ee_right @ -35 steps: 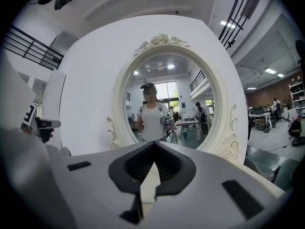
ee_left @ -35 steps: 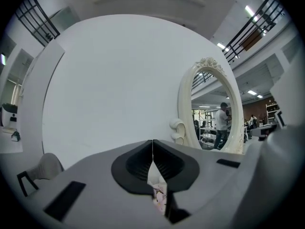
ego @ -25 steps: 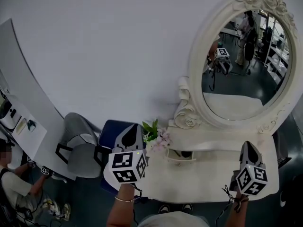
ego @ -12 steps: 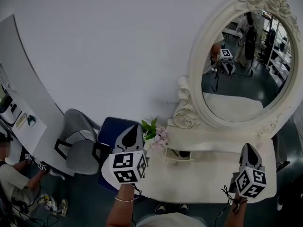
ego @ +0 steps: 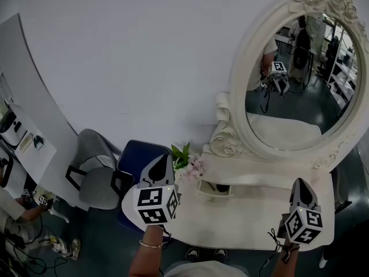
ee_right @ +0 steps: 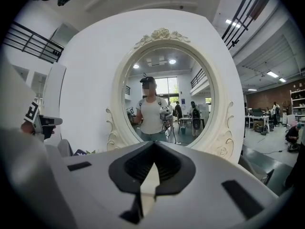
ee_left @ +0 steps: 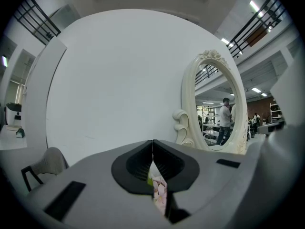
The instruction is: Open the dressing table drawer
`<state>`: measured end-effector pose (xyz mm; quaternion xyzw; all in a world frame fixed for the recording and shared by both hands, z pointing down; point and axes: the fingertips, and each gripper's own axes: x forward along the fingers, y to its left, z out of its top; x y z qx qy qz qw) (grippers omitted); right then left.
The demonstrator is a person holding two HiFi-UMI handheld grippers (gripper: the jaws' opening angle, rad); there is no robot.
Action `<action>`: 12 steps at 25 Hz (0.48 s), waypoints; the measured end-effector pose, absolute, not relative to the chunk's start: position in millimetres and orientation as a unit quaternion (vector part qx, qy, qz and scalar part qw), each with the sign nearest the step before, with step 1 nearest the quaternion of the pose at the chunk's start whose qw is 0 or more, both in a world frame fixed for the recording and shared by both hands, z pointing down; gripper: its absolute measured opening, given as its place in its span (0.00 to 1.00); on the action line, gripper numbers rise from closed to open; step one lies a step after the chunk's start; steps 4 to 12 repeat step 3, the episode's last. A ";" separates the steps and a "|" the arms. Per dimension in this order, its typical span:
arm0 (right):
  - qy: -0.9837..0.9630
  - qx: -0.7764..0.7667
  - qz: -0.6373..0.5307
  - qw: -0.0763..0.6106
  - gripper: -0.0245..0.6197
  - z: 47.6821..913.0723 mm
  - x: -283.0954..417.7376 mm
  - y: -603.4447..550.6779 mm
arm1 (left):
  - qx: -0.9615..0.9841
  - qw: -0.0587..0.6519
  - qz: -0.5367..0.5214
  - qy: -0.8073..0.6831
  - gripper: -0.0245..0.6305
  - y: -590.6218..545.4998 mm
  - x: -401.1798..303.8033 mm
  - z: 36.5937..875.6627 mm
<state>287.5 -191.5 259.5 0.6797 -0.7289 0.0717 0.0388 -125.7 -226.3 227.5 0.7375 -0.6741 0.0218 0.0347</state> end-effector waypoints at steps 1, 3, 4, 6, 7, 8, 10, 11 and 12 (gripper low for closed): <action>-0.729 0.679 0.072 0.039 0.05 259.5 287.5 -192.0 | 0.737 0.035 0.022 -0.675 0.07 -226.3 -126.0 227.9; -0.730 0.678 0.072 0.040 0.04 259.2 287.2 -193.2 | 0.736 0.036 0.022 -0.676 0.07 -226.5 -126.7 228.3; -0.730 0.678 0.072 0.040 0.04 259.2 287.2 -193.2 | 0.736 0.036 0.022 -0.676 0.07 -226.5 -126.7 228.3; -0.730 0.678 0.072 0.040 0.04 259.2 287.2 -193.2 | 0.736 0.036 0.022 -0.676 0.07 -226.5 -126.7 228.3; -0.730 0.678 0.072 0.040 0.04 259.2 287.2 -193.2 | 0.736 0.036 0.022 -0.676 0.07 -226.5 -126.7 228.3; -0.730 0.678 0.072 0.040 0.04 259.2 287.2 -193.2 | 0.736 0.036 0.022 -0.676 0.07 -226.5 -126.7 228.3; -0.730 0.678 0.072 0.040 0.04 259.2 287.2 -193.2 | 0.736 0.036 0.022 -0.676 0.07 -226.5 -126.7 228.3; -0.730 0.678 0.072 0.040 0.04 259.2 287.2 -193.2 | 0.736 0.036 0.022 -0.676 0.07 -226.5 -126.7 228.3; -0.730 0.678 0.072 0.040 0.04 259.2 287.2 -193.2 | 0.736 0.036 0.022 -0.676 0.07 -226.5 -126.7 228.3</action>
